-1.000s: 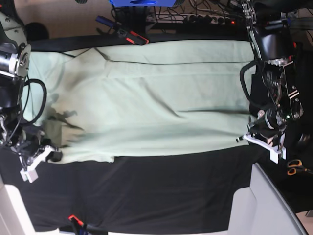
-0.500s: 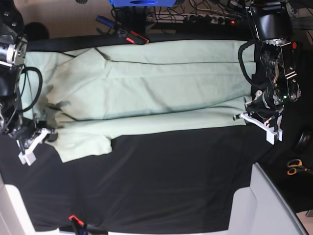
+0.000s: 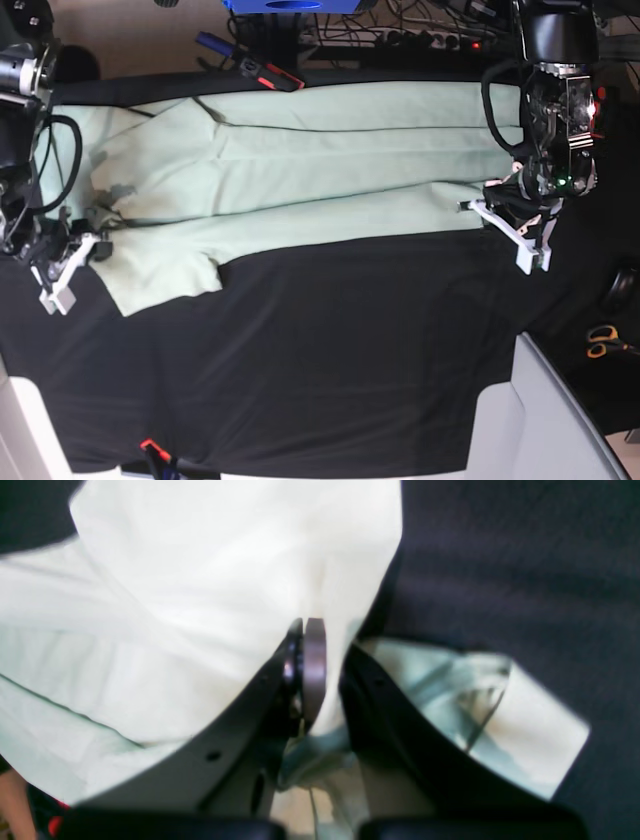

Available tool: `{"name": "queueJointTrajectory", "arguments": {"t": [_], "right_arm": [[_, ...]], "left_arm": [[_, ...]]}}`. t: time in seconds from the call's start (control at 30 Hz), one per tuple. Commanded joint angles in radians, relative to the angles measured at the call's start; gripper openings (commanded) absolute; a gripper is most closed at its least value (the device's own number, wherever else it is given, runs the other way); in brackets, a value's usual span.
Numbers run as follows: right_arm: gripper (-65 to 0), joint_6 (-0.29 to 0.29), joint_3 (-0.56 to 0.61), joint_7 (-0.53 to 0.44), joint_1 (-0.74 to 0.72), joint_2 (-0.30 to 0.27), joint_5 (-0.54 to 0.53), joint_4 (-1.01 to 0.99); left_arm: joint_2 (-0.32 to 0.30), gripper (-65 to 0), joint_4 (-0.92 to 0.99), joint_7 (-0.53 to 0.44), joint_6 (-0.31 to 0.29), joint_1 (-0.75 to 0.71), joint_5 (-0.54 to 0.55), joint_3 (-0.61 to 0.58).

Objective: Fold the T-shirt properly
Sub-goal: 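Pull the held shirt edges with both grippers to straighten the fold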

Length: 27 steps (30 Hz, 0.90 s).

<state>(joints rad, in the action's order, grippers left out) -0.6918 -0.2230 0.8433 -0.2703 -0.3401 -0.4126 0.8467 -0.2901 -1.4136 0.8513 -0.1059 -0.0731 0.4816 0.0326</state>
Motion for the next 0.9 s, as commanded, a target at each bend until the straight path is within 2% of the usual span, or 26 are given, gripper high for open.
{"name": "queueJointTrajectory", "arguments": {"t": [0.0, 0.1, 0.3, 0.63, 0.7, 0.83, 0.87], "right_arm": [[-65.0, -0.006, -0.008, -0.003, -0.004, -0.018, -0.009, 0.033], [-65.0, -0.006, -0.008, 0.011, 0.024, -0.015, -0.009, 0.061], [-64.9, -0.006, -0.008, 0.012, 0.061, -0.014, -0.009, 0.064], [-63.4, -0.006, -0.008, 0.018, 0.072, -0.011, -0.012, 0.064], [-58.9, -0.006, -0.008, 0.018, 0.073, 0.005, -0.012, 0.064], [-37.0, -0.006, -0.009, 0.018, 0.085, 0.014, -0.013, 0.065], [-31.6, -0.006, -0.009, 0.018, 0.085, 0.02, -0.013, 0.065]], "left_arm": [[-0.014, -65.0, -0.016, -0.013, 0.001, 0.003, 0.004, 0.005], [-0.014, -65.0, -0.016, -0.013, 0.001, 0.0, -0.008, -0.001], [-0.007, -65.0, -0.014, -0.013, 0.001, -0.011, -0.168, -0.004], [-0.007, -65.0, -0.005, -0.013, 0.001, -0.029, -0.179, -0.004], [-0.007, -65.0, -0.005, -0.013, 0.001, -0.029, -0.179, -0.004], [-0.007, -65.0, -0.005, -0.013, 0.001, -0.027, -0.179, -0.004], [-0.007, -63.2, -0.005, -0.013, 0.001, -0.027, -0.179, -0.004]]}}
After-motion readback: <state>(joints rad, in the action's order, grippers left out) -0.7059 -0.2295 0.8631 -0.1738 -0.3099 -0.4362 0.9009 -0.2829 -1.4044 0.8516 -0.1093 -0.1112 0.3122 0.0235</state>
